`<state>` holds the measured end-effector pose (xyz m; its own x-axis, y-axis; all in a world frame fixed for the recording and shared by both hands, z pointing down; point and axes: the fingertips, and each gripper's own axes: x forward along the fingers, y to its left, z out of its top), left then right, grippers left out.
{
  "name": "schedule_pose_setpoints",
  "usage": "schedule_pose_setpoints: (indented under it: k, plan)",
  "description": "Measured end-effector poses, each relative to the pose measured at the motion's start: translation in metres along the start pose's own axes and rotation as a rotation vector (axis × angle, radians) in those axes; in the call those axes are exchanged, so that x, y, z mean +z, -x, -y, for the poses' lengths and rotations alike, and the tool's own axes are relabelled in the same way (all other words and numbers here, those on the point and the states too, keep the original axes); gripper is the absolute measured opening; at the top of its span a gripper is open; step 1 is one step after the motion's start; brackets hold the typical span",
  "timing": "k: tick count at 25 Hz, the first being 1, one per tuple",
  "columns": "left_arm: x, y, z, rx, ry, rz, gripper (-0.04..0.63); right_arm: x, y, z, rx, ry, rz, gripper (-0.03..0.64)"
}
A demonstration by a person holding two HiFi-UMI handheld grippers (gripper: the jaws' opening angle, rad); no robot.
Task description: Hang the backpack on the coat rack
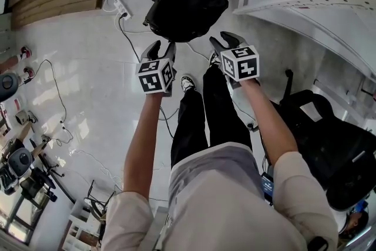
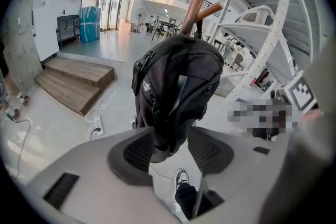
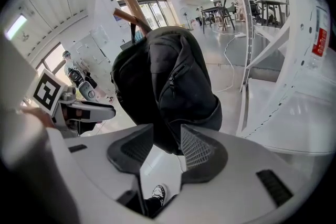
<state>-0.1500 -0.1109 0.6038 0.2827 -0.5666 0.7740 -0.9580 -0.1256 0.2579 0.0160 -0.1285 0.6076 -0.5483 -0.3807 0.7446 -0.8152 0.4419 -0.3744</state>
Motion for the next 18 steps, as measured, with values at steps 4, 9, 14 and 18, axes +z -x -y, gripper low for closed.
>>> schedule_pose_setpoints:
  k: [4, 9, 14, 18]
  plan:
    - [0.003, 0.018, 0.013, -0.018, 0.0, 0.023, 0.167, 0.003, 0.018, -0.01, -0.007, 0.009, 0.018, 0.158]
    - [0.003, 0.038, 0.028, -0.055, 0.024, 0.047, 0.147, 0.005, 0.039, -0.025, -0.003, 0.01, 0.039, 0.158]
    - [-0.004, 0.057, 0.041, -0.065, 0.028, 0.037, 0.129, 0.003, 0.062, -0.04, 0.015, 0.002, 0.063, 0.132]
    - [-0.013, 0.076, 0.052, -0.078, 0.034, 0.029, 0.114, 0.0, 0.081, -0.054, 0.021, 0.007, 0.082, 0.124]
